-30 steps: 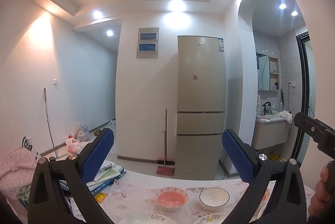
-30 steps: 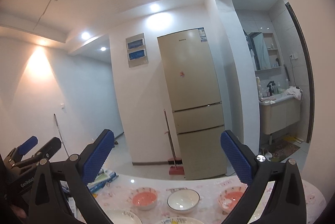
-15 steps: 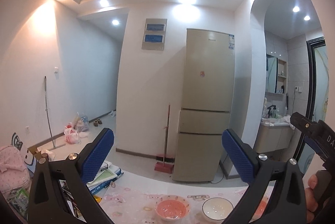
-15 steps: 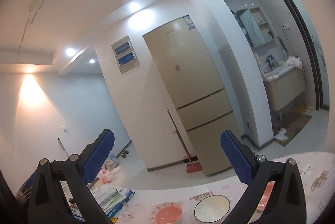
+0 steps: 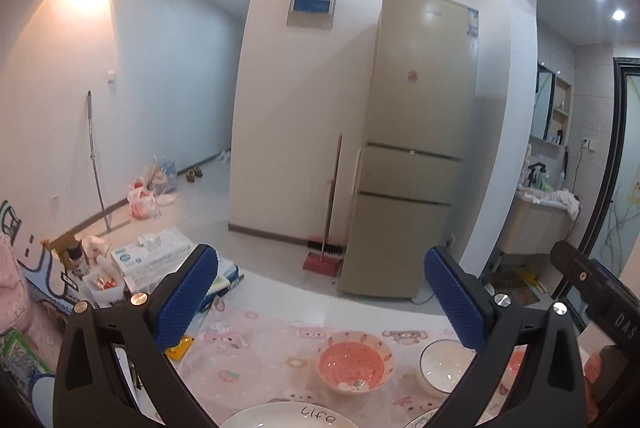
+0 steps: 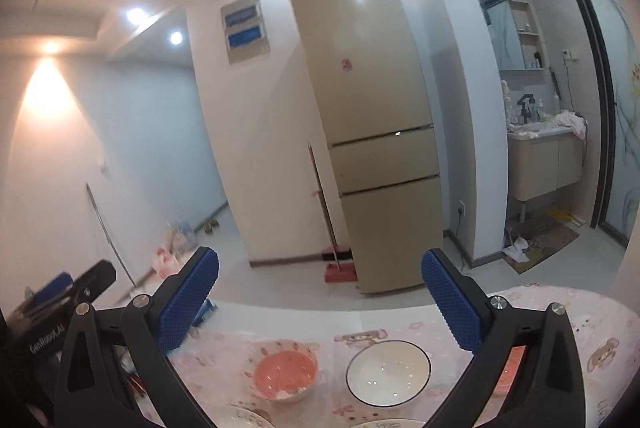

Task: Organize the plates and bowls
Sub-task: 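Move the left gripper toward one pink bowl while the right gripper approaches another, then close the left gripper on a pink bowl rim while the right gripper grasps another pink bowl rim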

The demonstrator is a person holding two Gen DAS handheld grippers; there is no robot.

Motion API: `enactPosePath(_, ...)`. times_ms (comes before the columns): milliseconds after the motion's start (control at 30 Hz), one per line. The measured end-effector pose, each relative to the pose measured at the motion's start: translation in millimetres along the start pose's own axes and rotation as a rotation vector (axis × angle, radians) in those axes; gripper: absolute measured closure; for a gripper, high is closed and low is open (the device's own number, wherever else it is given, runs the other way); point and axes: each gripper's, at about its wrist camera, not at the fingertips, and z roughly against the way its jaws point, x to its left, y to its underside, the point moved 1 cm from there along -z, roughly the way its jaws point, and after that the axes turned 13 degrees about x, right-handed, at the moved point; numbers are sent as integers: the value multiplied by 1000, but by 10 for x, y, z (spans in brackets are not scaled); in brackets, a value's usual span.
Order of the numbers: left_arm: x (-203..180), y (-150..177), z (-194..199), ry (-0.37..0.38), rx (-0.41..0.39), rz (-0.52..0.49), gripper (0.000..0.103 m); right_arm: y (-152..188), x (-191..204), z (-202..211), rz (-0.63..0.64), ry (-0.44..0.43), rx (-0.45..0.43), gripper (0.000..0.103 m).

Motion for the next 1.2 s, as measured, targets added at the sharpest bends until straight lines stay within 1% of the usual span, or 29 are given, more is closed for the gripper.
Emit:
enactPosePath(67,25,11,-180,-2,43,8,0,43,-17,-186,-17,-8,39,0)
enactPosePath(133,55,41,-353,-21,82,15,0,57,-38,-399,-31,-19,89,0)
enactPosePath(200,79,105,-554,-17,124,13,0,121,-68,-591,-43,-29,131,1)
enactPosePath(233,99,140,-716,-24,173,17,0,148,-86,-727,-47,-35,161,2)
enactPosePath(300,158,204,-993,-33,252,32,5,202,-102,-977,-49,-44,220,3)
enactPosePath(400,195,317,-1306,-61,320,32,6,347,-103,-1292,-53,-60,302,4)
enactPosePath(467,211,409,-1495,-74,370,28,9,443,-88,-1529,-54,-91,367,5)
enactPosePath(533,227,485,-1641,-47,428,44,10,553,-71,-1741,-56,-118,427,7)
enactPosePath(600,223,554,-1738,-3,472,59,10,689,-65,-1874,-56,-117,457,10)
enactPosePath(633,227,575,-1775,-4,490,60,12,729,-61,-1940,-50,-108,468,11)
enactPosePath(700,225,635,-1867,-32,522,49,15,803,-69,-2053,-34,-94,488,14)
enactPosePath(767,200,685,-1940,-28,558,40,21,889,-71,-2179,-30,-86,512,15)
enactPosePath(800,190,715,-1975,-19,581,46,22,907,-77,-2191,-30,-87,524,18)
enactPosePath(867,172,762,-2038,4,612,60,28,974,-88,-2265,-29,-86,555,22)
enactPosePath(933,126,799,-2072,0,631,44,31,1027,-73,-2314,-29,-96,579,26)
enactPosePath(1000,101,816,-2101,-7,637,28,37,1085,-46,-2380,-16,-108,599,33)
enactPosePath(1033,101,823,-2113,6,646,26,50,1112,-32,-2408,-10,-113,607,36)
enactPosePath(1067,103,831,-2134,26,661,28,63,1132,-7,-2441,-1,-124,624,43)
enactPosePath(1100,97,844,-2154,43,680,32,66,1160,26,-2474,12,-147,651,49)
enactPosePath(1133,122,862,-2195,45,691,36,66,1193,54,-2513,22,-173,680,52)
enactPosePath(1167,129,874,-2216,41,694,38,69,1214,67,-2532,19,-186,695,58)
enactPosePath(1200,126,886,-2233,37,695,37,69,1236,69,-2549,14,-180,703,60)
